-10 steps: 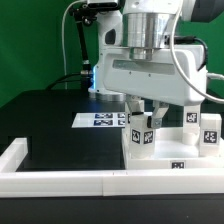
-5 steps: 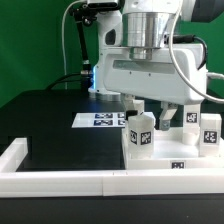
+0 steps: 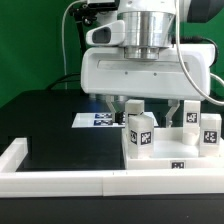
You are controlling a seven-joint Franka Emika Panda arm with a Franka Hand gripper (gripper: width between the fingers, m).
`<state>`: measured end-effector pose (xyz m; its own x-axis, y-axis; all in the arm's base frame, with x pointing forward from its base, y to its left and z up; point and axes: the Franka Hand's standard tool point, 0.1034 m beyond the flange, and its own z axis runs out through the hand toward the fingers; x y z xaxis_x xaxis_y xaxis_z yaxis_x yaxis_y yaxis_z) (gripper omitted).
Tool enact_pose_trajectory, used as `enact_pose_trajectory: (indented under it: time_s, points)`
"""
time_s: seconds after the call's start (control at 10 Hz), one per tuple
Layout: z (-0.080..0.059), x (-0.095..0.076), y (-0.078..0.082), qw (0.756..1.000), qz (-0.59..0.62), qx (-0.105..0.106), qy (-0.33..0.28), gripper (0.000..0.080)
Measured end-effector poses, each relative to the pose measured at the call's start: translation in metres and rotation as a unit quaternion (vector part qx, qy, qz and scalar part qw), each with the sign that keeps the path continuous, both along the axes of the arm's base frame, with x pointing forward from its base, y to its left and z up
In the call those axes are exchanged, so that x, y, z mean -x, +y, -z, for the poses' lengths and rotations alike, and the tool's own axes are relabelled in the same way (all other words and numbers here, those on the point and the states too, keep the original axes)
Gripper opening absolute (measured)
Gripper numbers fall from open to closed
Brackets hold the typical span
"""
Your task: Assemble square table
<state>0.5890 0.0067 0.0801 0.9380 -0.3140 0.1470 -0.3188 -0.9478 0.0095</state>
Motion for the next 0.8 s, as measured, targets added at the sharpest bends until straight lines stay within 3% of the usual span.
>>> enact_pose_trajectory:
  time_s: [0.4,0.8]
  points:
    - [0.0,-0.001,-0.007,0.988,-0.152,0.027,0.008,0.0649]
    - [0.005,0.004,0.003,0.957,-0.285,0.046,0.021,0.0649]
